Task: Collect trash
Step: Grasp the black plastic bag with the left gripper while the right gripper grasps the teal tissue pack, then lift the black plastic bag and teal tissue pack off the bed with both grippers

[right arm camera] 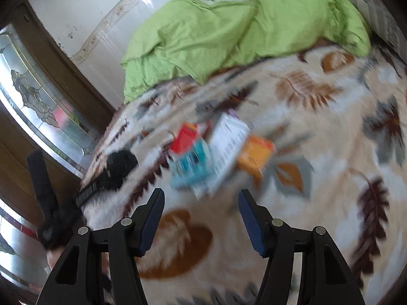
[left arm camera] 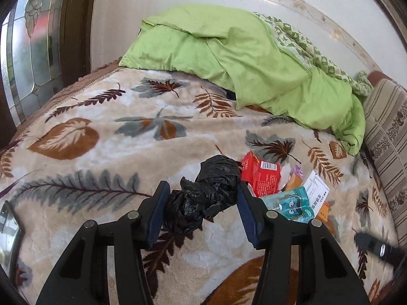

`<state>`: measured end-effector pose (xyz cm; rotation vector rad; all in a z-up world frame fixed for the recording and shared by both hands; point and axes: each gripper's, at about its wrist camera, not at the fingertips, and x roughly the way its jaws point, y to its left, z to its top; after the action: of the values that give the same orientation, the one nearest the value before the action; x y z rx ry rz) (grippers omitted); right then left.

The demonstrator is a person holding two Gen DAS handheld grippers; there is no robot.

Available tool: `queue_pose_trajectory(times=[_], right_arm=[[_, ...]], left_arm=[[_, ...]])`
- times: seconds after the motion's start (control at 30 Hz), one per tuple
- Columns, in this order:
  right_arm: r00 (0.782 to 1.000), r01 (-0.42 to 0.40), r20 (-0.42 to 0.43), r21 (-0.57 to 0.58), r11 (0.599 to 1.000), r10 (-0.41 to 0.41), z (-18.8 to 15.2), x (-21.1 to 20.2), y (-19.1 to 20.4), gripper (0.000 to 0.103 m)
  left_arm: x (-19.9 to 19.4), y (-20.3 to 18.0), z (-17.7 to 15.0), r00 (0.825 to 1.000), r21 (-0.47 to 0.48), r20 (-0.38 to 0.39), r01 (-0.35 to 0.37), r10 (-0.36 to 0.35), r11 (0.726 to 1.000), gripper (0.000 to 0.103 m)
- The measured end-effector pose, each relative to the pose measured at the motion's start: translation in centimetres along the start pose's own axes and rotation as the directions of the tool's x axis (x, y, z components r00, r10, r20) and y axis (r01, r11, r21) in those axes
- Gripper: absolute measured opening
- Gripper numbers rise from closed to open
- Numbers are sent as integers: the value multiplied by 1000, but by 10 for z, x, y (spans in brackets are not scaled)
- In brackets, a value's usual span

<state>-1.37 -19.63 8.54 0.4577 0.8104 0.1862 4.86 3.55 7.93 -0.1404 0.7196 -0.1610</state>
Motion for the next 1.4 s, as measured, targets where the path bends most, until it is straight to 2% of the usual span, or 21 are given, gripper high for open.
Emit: queue_pose_trajectory(times=[0.03, 0.17, 0.33, 0.43, 0.53, 0.6, 0.67, 0.7, 0.73, 0.8, 0.83, 0.9, 0.97, 1.0, 1.1, 1.17, 1.3, 1.33, 1.37, 1.4], right_arm=[[1000, 0, 7, -23, 1000, 0, 12, 11, 6, 64], [1000, -7, 11, -43, 999, 7, 35, 54, 11, 45], [1000, 21, -6, -33, 999, -21, 40, 95, 4, 36], [997, -3, -76, -47, 999, -1, 34, 108, 8, 29], [986, -49, -162, -44, 998, 41, 17, 100, 16, 28], [952, -138, -279, -26, 990, 125, -7, 93, 21, 29], [887, -238, -407, 0, 971, 218, -34, 93, 29, 29], [864, -271, -443, -7, 963, 240, -42, 93, 35, 29], [871, -271, -434, -34, 962, 230, -44, 89, 39, 29], [904, -244, -386, -107, 964, 186, -37, 83, 44, 29], [929, -217, -335, -144, 966, 158, -32, 78, 44, 29], [960, -168, -257, -197, 966, 114, -24, 75, 46, 34], [979, -115, -191, -257, 959, 67, -20, 79, 52, 60], [985, -94, -164, -282, 955, 49, -19, 84, 56, 64], [989, -64, -149, -315, 947, 17, -12, 107, 62, 65], [980, -95, -198, -300, 949, 36, -12, 123, 61, 65], [968, -83, -253, -358, 930, -11, -21, 133, 67, 65], [970, -52, -237, -395, 917, -47, -24, 132, 71, 62], [971, -39, -229, -410, 911, -62, -27, 131, 72, 50], [971, -38, -230, -412, 910, -63, -29, 129, 73, 50]], left_arm=[[0, 0, 1, 1000, 10, 0, -11, 11, 1000, 52], [2, 3, 2, 1000, 24, -5, -20, 20, 1000, 52], [6, 18, 4, 1000, 27, -18, -18, 19, 999, 52], [10, 26, 6, 999, 15, -25, -22, 22, 1000, 52], [9, 33, 10, 1000, -2, -21, -20, 20, 1000, 52], [6, 37, 12, 1000, -12, -11, -22, 22, 1000, 52], [4, 40, 14, 1000, -25, -3, -26, 26, 999, 52], [4, 42, 14, 1000, -33, -2, -29, 29, 999, 52], [5, 44, 14, 1000, -40, -3, -32, 31, 999, 52], [5, 47, 14, 1000, -61, -11, -23, 23, 998, 52], [6, 47, 14, 1000, -65, -13, -20, 19, 998, 52], [5, 46, 12, 999, -53, -10, -32, 31, 998, 52], [6, 46, 11, 999, -36, -6, -49, 49, 998, 52], [6, 47, 11, 999, -34, -6, -55, 54, 998, 52], [6, 50, 11, 998, -39, -8, -59, 58, 998, 52], [5, 52, 10, 998, -32, -6, -63, 63, 998, 52], [5, 57, 10, 998, -38, -8, -62, 62, 997, 52], [4, 58, 11, 998, -44, -9, -58, 57, 997, 52], [4, 59, 12, 999, -52, -8, -48, 48, 997, 52], [3, 58, 12, 999, -56, -8, -40, 40, 998, 52]])
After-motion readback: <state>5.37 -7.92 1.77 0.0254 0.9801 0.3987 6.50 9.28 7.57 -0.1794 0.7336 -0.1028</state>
